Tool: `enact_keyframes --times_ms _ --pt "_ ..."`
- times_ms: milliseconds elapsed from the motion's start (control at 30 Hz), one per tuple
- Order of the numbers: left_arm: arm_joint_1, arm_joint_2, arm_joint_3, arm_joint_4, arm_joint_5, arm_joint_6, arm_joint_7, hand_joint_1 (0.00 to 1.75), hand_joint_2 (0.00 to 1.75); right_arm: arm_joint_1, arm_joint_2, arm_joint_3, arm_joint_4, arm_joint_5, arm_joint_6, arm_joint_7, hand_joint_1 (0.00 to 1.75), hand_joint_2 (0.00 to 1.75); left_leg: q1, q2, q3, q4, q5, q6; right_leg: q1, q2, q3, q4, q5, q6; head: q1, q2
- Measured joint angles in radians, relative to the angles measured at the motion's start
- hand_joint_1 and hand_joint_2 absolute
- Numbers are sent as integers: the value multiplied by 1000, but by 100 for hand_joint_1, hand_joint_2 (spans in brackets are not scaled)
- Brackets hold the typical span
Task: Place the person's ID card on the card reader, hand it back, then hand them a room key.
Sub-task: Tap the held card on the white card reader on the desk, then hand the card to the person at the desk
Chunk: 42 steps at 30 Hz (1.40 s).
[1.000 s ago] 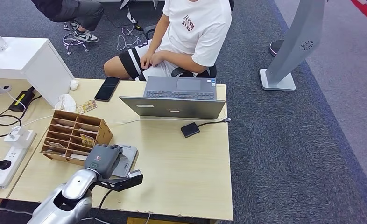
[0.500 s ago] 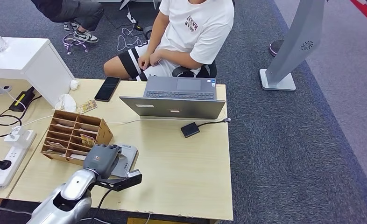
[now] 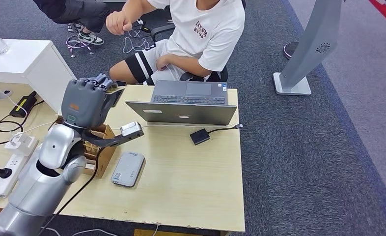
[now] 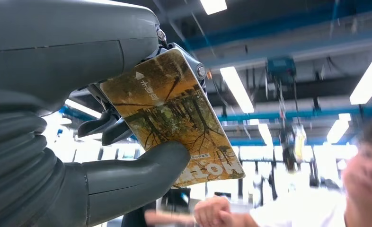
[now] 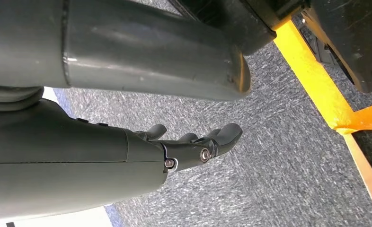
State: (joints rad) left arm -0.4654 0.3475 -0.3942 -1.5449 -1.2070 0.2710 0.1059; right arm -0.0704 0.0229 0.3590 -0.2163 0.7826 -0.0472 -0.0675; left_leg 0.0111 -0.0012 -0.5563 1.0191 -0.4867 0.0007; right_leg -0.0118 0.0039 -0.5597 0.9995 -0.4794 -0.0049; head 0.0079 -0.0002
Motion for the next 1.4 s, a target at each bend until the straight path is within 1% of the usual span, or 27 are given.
enact_keyframes --times_ms 100,167,300,400,500,600,1000,1033,1133,1167,1300,1400 --pt "-64 9 24 26 -8 51 -17 175 175 -7 0 3 -1 16 14 -3 0 0 0 0 0 0 0 0 0 0 0 0 0 0 0 0" --pt "-113 20 36 77 -23 88 -32 175 175 -13 0 9 -2 24 25 -6 0 0 0 0 0 0 1 0 0 0 0 0 0 0 0 0" --pt "-214 45 65 259 -22 123 -67 175 175 -22 0 17 -3 27 44 -10 0 0 0 1 0 0 2 -1 0 1 0 1 1 -1 0 0" --pt "-256 54 88 390 -9 141 -89 175 175 -24 -1 18 -4 27 46 -10 0 0 0 1 0 0 2 -2 0 1 -1 1 1 -1 0 0" --pt "-269 58 104 485 -6 157 -95 175 175 -24 -2 19 -4 27 45 -8 0 0 0 1 0 0 2 -2 0 2 -1 1 1 -1 0 0" --pt "-272 61 112 542 -6 165 -96 175 175 -25 -3 19 -4 27 45 -8 0 0 0 1 -1 0 2 -2 0 1 -1 1 1 -1 0 0" --pt "-258 62 124 637 6 180 -96 175 175 -27 -6 19 -4 23 40 2 0 0 0 1 -1 0 2 -2 0 1 -1 1 1 -1 0 0" --pt "-257 62 125 641 6 180 -96 135 175 -27 -6 19 -4 23 40 2 0 0 0 1 -1 0 2 -2 0 1 -2 1 1 -1 0 0" --pt "-255 62 127 650 9 183 -97 4 175 -27 -6 19 -4 23 40 2 0 0 0 1 -1 0 2 -2 0 2 -2 2 1 -1 0 0" --pt "-252 62 128 651 10 187 -100 0 175 -27 -6 19 -4 23 41 2 0 0 0 1 -1 0 2 -2 0 2 -2 2 1 -1 0 0" --pt "-234 59 130 651 28 197 -121 0 175 -27 -7 19 -4 22 40 3 0 0 0 1 -1 0 2 -2 0 2 -2 1 1 -1 0 0" --pt "-209 56 130 629 44 186 -133 0 175 -26 -7 19 -4 15 37 6 0 0 0 1 -1 0 2 -2 0 2 -2 1 1 -1 0 0"
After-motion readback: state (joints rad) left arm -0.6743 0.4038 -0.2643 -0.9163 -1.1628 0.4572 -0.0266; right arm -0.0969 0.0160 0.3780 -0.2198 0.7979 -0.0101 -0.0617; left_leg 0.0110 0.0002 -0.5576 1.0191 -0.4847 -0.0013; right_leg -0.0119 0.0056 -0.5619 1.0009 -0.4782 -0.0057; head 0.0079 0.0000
